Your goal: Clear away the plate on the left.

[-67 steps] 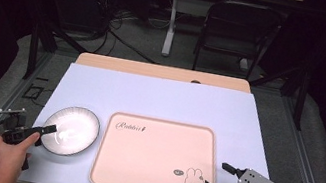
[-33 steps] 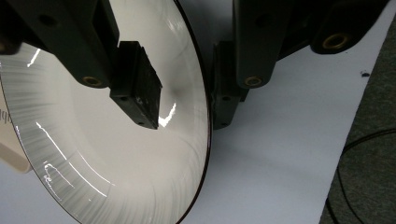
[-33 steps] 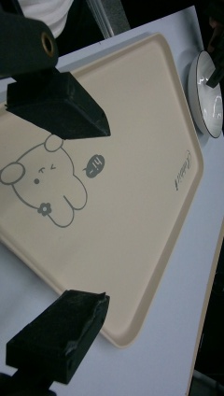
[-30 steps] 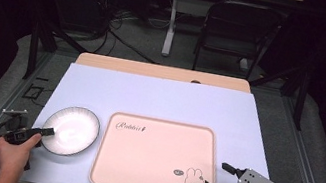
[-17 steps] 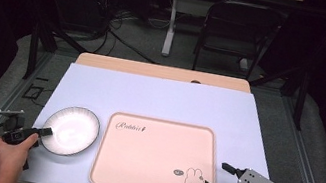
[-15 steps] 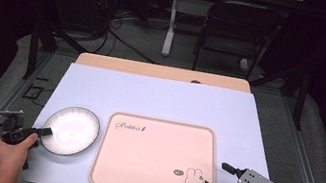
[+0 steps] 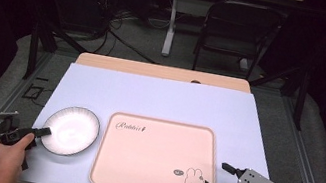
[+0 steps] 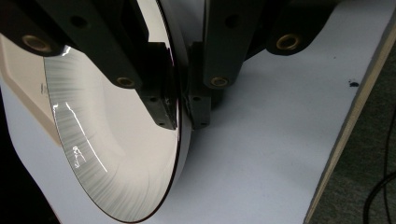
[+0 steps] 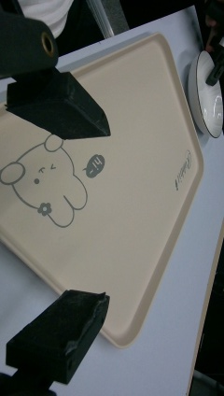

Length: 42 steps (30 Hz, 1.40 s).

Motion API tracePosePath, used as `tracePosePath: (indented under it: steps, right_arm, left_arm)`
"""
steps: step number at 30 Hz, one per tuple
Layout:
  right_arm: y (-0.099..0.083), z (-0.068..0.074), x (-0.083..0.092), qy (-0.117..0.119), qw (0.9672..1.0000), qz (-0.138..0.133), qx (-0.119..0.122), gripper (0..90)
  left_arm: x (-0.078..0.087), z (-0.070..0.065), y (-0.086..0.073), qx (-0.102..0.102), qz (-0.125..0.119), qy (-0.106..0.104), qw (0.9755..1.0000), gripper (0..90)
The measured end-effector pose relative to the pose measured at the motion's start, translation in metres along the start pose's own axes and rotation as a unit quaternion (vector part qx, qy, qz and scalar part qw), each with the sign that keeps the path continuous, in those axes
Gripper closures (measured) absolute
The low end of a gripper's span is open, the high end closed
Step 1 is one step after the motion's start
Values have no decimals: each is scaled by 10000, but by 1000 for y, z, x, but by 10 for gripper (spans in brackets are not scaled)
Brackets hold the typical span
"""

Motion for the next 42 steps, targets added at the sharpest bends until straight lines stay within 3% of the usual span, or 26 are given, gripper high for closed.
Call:
tracePosePath:
  steps: [9,12,15,17,19,25,29,36,39,42]
  right_arm:
    - [0,0,0,2,10000,12,-15,152]
    - [0,0,0,1,10000,13,-11,152]
    - [0,0,0,3,10000,17,-26,152]
    - [0,0,0,1,10000,16,-17,152]
    - [0,0,0,2,10000,11,-19,152]
    - [0,0,0,0,10000,15,-24,152]
    - [0,0,0,-3,10000,8,-19,152]
    - [0,0,0,-6,10000,2,-15,152]
    - [0,0,0,-9,10000,3,-24,153]
    - [0,0,0,-4,10000,4,-13,152]
  left_arm:
    - [1,-4,2,-19,-63,12,10000,836]
    - [3,-10,3,-132,-91,96,9998,838]
    - [6,-20,4,-396,-170,272,9987,840]
    - [7,-22,4,-438,-182,308,9984,840]
    - [9,-31,4,-661,-251,460,9964,841]
    - [11,-45,4,-983,-353,669,9923,844]
    - [13,-59,2,-1312,-470,870,9864,844]
    - [14,-68,1,-1529,-525,1008,9817,847]
    - [14,-70,1,-1555,-557,1011,9811,846]
    - [17,-79,3,-1707,-573,1033,9782,843]
Point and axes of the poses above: each handheld gripper's, and its own axes: x roughly backward along the jaws, y roughly out of its top, z roughly to its left, the point moved 5 cm from there along -x, roughly forward along the jaws, and after that the axes turned 13 degrees about x, right-handed, at the moved point
